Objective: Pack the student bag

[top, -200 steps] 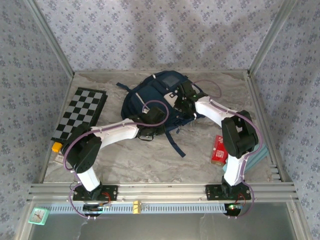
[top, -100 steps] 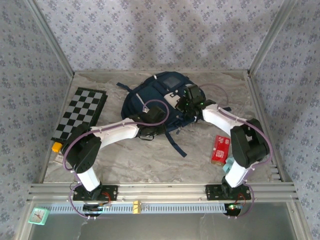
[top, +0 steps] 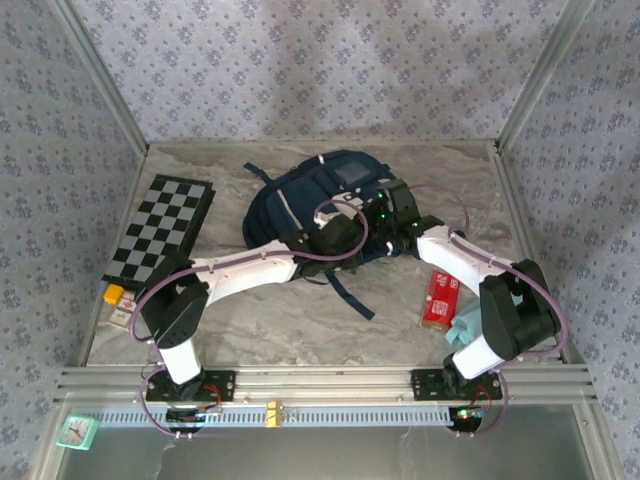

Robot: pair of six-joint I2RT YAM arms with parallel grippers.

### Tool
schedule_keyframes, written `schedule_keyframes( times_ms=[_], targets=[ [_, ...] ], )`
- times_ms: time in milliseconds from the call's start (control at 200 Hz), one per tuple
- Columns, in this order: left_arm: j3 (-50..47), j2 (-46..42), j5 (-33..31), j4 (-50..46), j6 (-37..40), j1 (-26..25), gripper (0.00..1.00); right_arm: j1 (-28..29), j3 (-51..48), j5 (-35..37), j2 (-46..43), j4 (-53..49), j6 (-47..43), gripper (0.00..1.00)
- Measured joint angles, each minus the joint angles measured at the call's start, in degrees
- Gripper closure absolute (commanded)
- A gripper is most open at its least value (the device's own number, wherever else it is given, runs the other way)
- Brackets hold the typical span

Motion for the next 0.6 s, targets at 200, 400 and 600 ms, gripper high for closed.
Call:
schedule_keyframes(
  times_ms=[200, 400, 600],
  targets=[
    [1.1, 2.7, -5.7, -1.0, -0.8, -1.0, 0.37, 1.6, -2.4, 0.6, -1.6, 2.7, 4.2, 1.0],
    [1.3, 3.2, -13.1, -0.4, -2.8, -2.8, 0.33, 2.8, -4.2, 1.2, -2.2, 5.8, 7.5, 1.0],
    [0.0, 3.5, -19.8, 1.8, -3.6, -4.1, 0.35, 3.2, -4.9, 1.8, -2.4, 7.9, 9.2, 1.0]
  ],
)
